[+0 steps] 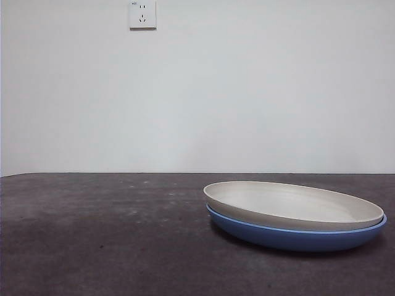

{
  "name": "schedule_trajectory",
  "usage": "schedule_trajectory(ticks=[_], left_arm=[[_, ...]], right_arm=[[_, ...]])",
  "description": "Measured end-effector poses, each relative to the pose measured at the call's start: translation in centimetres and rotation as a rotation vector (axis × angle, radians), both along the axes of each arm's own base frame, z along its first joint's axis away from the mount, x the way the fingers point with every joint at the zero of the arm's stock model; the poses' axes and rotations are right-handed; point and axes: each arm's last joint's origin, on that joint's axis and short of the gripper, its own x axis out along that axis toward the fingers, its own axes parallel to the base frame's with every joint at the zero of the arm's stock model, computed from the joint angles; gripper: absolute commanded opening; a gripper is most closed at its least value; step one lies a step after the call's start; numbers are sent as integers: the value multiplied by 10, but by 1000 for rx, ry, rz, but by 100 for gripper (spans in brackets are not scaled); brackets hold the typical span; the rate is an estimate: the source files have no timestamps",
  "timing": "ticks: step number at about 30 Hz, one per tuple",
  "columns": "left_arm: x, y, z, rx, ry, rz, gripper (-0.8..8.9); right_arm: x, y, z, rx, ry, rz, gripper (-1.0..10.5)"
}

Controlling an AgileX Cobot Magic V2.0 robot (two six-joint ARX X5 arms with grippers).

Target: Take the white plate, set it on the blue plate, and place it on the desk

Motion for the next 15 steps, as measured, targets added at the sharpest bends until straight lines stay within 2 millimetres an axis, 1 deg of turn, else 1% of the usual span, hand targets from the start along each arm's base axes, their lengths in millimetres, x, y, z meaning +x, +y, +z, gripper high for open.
schedule_trajectory(ticks=[2, 9, 15], left_arm=[[1, -1, -4, 2, 18, 6, 564], [1, -1, -1, -27, -7, 12, 564], [-2, 1, 0, -41, -11, 17, 564]], right_arm=[[15, 2, -7, -15, 56, 7, 609], [63, 9, -36, -64, 205, 47, 609], [100, 14, -66, -78, 264, 57, 609]])
